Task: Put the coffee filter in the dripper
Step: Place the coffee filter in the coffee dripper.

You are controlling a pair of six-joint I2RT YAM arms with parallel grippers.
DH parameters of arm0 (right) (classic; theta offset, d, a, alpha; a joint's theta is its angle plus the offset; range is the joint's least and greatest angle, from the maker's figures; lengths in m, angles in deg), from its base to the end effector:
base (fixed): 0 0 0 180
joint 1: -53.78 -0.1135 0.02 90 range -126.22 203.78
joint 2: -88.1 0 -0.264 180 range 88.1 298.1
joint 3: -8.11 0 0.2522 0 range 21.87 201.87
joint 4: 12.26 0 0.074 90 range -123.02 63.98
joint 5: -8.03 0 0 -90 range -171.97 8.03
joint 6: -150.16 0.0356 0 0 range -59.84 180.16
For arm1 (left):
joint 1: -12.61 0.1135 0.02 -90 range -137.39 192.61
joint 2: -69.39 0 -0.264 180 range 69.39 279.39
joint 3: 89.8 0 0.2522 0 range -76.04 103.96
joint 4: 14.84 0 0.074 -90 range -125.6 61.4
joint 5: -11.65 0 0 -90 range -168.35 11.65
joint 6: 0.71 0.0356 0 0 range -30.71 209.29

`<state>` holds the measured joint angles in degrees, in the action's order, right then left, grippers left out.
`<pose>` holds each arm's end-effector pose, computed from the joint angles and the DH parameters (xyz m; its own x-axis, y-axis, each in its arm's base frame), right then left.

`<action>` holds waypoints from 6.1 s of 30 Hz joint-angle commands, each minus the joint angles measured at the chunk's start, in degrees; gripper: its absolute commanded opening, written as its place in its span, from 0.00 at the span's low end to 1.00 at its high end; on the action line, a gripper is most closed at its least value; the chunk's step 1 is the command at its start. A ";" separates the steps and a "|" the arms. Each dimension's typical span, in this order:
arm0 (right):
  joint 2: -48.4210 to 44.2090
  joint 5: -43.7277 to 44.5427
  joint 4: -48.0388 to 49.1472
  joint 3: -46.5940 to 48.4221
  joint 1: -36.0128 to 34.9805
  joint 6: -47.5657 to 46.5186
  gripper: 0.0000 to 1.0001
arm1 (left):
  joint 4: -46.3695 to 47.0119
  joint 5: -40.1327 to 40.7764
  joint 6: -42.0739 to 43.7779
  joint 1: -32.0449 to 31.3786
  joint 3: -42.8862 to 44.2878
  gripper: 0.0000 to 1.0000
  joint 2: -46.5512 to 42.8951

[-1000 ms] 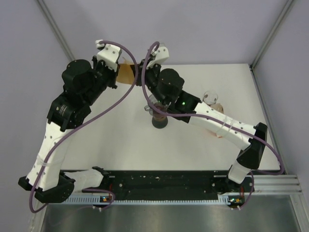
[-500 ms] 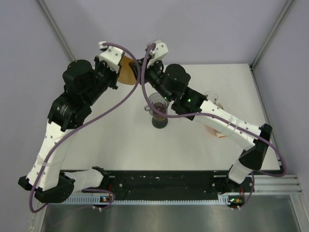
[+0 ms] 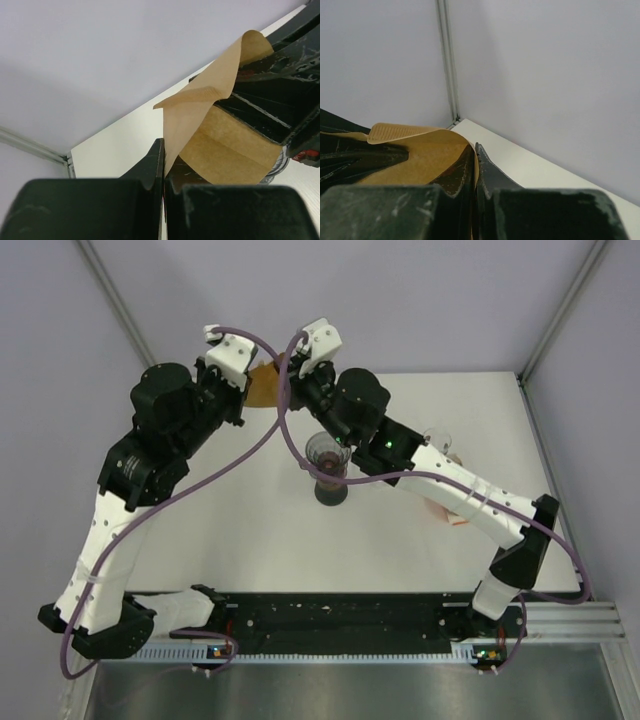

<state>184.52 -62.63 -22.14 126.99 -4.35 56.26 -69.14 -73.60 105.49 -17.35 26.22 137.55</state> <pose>0.2147 0.3229 0.4956 0.1576 0.1320 -0.9786 -0.6214 0.7835 0.0056 0.1746 -0.0972 0.5333 0.0256 0.3061 -0.9516 0.4366 0.8530 0.2861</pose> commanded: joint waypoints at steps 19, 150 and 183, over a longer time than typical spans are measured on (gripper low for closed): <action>-4.40 -5.01 -2.12 -2.91 3.29 0.47 0.28 | 2.74 0.26 -1.96 -0.02 1.98 0.00 -0.40; -1.76 -22.41 -31.47 -8.45 18.14 8.74 0.52 | -3.33 -18.99 -21.74 9.12 -6.81 0.59 15.16; 16.42 -21.19 -54.24 6.41 13.48 8.38 0.00 | 7.75 -32.35 -42.92 13.52 -22.10 0.56 16.65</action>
<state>198.90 -86.68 -73.94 128.98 10.47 64.37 -65.84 -104.52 64.43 -3.82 4.39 153.83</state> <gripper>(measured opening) 0.003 0.566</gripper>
